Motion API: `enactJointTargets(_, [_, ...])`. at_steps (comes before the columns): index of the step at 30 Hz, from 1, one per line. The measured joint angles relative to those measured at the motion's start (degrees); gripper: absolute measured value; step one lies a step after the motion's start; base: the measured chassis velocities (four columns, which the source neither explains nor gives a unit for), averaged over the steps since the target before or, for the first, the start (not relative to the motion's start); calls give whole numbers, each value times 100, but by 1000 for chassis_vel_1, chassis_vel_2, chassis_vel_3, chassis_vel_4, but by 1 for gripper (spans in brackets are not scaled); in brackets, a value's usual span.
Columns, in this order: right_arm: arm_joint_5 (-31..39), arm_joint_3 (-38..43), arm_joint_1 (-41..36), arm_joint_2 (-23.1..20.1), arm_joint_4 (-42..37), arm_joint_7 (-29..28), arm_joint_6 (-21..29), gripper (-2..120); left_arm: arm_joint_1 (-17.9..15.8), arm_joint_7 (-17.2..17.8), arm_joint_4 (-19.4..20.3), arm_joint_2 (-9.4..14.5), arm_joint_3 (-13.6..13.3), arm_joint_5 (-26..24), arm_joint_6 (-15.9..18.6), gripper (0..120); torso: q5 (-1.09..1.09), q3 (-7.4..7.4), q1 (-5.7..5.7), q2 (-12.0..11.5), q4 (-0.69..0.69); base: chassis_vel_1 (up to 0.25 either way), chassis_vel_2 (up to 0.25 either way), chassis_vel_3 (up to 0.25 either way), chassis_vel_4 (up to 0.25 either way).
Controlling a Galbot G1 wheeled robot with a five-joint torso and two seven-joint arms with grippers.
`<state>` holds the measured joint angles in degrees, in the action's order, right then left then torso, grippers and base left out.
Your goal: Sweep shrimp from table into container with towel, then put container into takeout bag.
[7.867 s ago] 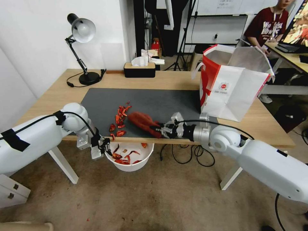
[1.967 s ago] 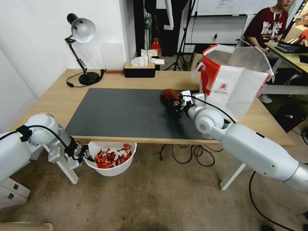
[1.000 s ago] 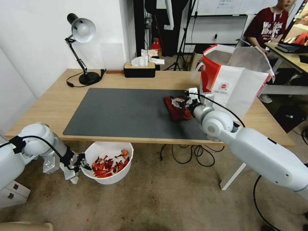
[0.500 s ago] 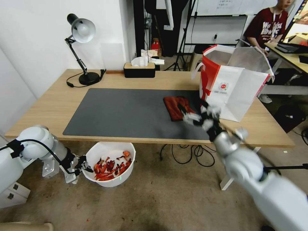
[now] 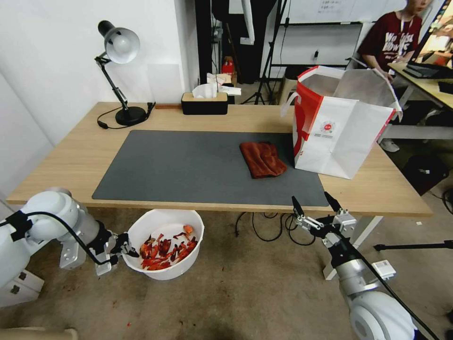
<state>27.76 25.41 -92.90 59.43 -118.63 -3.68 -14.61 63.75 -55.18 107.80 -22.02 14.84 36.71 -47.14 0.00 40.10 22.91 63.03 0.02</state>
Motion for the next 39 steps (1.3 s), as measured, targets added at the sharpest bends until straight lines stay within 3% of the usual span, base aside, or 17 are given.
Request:
enactJointTargets(3, [-11, -103, 32, 8, 1, -45, 48, 100, 441, 183, 62, -111, 410, 344, -1, 0, -1, 0, 0, 0, 0, 0, 0, 0, 0])
enactJointTargets(4, [-11, -103, 32, 8, 1, -45, 48, 100, 441, 183, 62, -111, 410, 344, -1, 0, -1, 0, 0, 0, 0, 0, 0, 0, 0])
enactJointTargets(7, [-31, -144, 41, -18, -12, -75, 86, 100, 867, 295, 93, -243, 860, 599, -1, 0, 0, 0, 1, 0, -2, 0, 0, 0, 0])
enactJointTargets(8, [-31, -144, 41, -18, -12, -75, 86, 100, 867, 295, 93, -243, 860, 599, -1, 0, 0, 0, 1, 0, -2, 0, 0, 0, 0])
enactJointTargets(11, [-32, -144, -13, -46, -34, -85, 125, 100, 1355, 356, 208, -343, 1386, 771, -1, 0, -1, 0, 1, 0, -1, 0, 0, 0, 0])
enactJointTargets(13, [-45, -144, -42, -44, -36, -94, 139, 100, 1463, 360, 239, -354, 1517, 780, -1, 0, -1, 0, 1, 0, -1, 0, 0, 0, 0])
enactJointTargets(15, [-124, -165, -121, -17, -49, -199, 220, 100, 1808, 360, 317, -378, 1908, 794, -1, 0, 0, 0, 1, 0, -2, 0, 0, 0, 0])
enactJointTargets(16, [-124, -165, -121, -17, -49, -199, 220, 100, 1808, 360, 317, -378, 1908, 794, -1, 0, 0, 0, 1, 0, -2, 0, 0, 0, 0])
enactJointTargets(18, [-277, -196, -195, 31, -53, -408, 378, 100, 2265, 360, 390, -432, 2363, 796, 0, 0, 0, 0, 1, 0, -2, 0, 0, 0, 0])
enactJointTargets(19, [-277, -196, -195, 31, -53, -408, 378, 100, 2265, 360, 390, -432, 2363, 796, 0, 0, 0, 0, 1, 0, -2, 0, 0, 0, 0])
enactJointTargets(22, [-417, -201, -259, 100, -36, -659, 550, 100, 2691, 359, 438, -548, 2747, 794, 0, 0, 1, 0, 1, 0, 0, 0, 0, 0, 0])
enactJointTargets(30, [-569, -138, -501, 260, -67, -873, 514, 100, 3117, 335, 601, -771, 3255, 892, 0, 0, 0, 0, 0, 0, -1, 0, 0, 0, 0])
enactJointTargets(39, [-456, -32, -687, 265, -163, -913, 501, 100, 3360, 319, 792, -764, 3655, 758, 0, 0, -1, 1, 0, 0, -3, 0, 0, 0, 0])
